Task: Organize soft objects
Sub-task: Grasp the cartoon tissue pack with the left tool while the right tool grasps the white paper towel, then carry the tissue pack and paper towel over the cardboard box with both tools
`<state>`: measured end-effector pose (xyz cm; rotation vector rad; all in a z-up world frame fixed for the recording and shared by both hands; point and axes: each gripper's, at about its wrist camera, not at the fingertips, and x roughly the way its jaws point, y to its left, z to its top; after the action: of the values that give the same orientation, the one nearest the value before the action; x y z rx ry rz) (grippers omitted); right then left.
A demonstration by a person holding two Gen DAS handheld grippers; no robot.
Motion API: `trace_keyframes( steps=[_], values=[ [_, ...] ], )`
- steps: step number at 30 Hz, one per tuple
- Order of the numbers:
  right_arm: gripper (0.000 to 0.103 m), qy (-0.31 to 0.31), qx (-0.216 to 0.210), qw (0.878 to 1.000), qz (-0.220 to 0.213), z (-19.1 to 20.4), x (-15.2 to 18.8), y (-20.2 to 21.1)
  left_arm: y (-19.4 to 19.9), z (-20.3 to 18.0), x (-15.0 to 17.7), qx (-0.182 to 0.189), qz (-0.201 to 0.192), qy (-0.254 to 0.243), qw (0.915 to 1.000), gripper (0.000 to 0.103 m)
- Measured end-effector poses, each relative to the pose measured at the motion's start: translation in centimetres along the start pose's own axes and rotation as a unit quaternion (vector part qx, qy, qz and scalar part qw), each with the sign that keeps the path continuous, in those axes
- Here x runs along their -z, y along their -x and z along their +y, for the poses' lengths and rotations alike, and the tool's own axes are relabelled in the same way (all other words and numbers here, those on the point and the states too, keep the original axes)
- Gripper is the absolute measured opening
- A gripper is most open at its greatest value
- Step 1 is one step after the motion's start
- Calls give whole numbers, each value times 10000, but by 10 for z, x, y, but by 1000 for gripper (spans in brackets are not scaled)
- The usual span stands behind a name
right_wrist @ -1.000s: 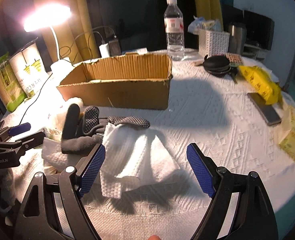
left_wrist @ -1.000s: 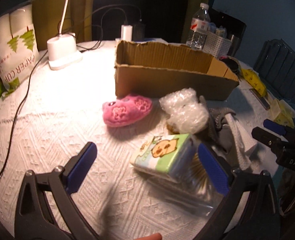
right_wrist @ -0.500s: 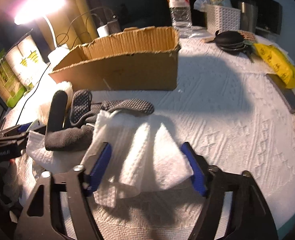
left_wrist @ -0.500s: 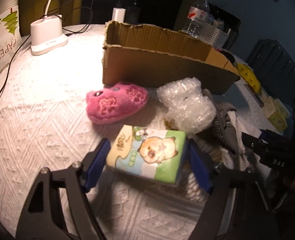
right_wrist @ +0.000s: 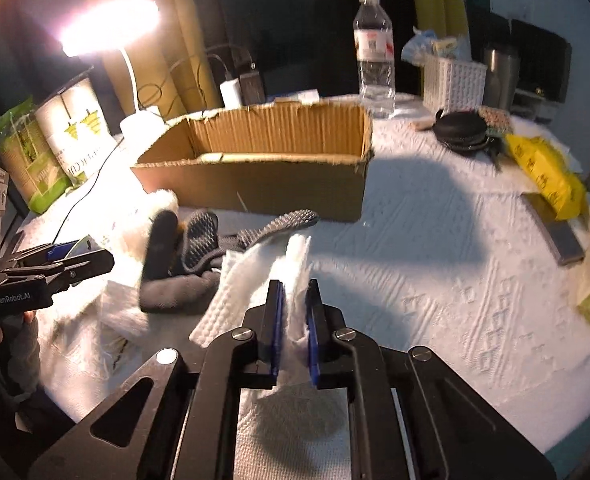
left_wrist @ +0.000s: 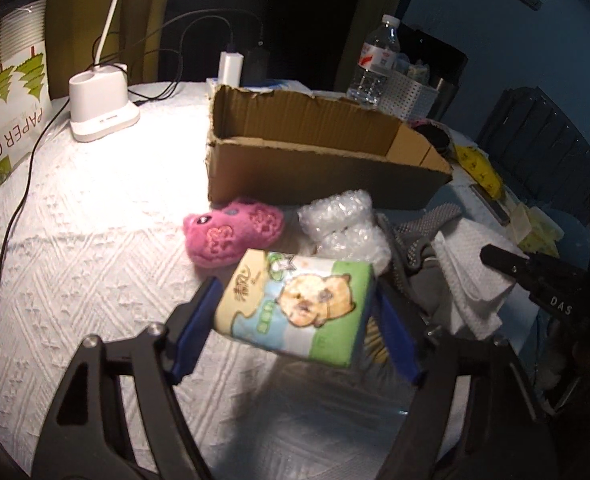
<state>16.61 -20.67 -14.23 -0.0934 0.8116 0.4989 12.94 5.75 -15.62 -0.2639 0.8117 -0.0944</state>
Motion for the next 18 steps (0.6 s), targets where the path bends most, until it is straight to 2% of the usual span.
trace_keyframes(
  steps=[5,7,9,11,12,18],
  values=[
    [12,22,87,9996,-250,-2,-6,21,15,-6,-4,38,-202,-96,9997,76],
    [12,57,120,9997,-223,-3,-6,22,19,-9,-5,54,-243,-136,9996,76],
    [19,54,184,9998,-72,-6,-4,17,21,-12,-4,53,-277,-189,9994,76],
    [47,-67,295,9995,19,-11,1,12,24,-15,-4,35,-294,-228,9993,76],
    [50,-125,296,9995,16,-13,3,12,23,-15,-5,18,-292,-241,9993,76],
    [50,-58,149,9999,8,-15,11,8,22,-19,-7,-46,-286,-301,9991,76]
  ],
)
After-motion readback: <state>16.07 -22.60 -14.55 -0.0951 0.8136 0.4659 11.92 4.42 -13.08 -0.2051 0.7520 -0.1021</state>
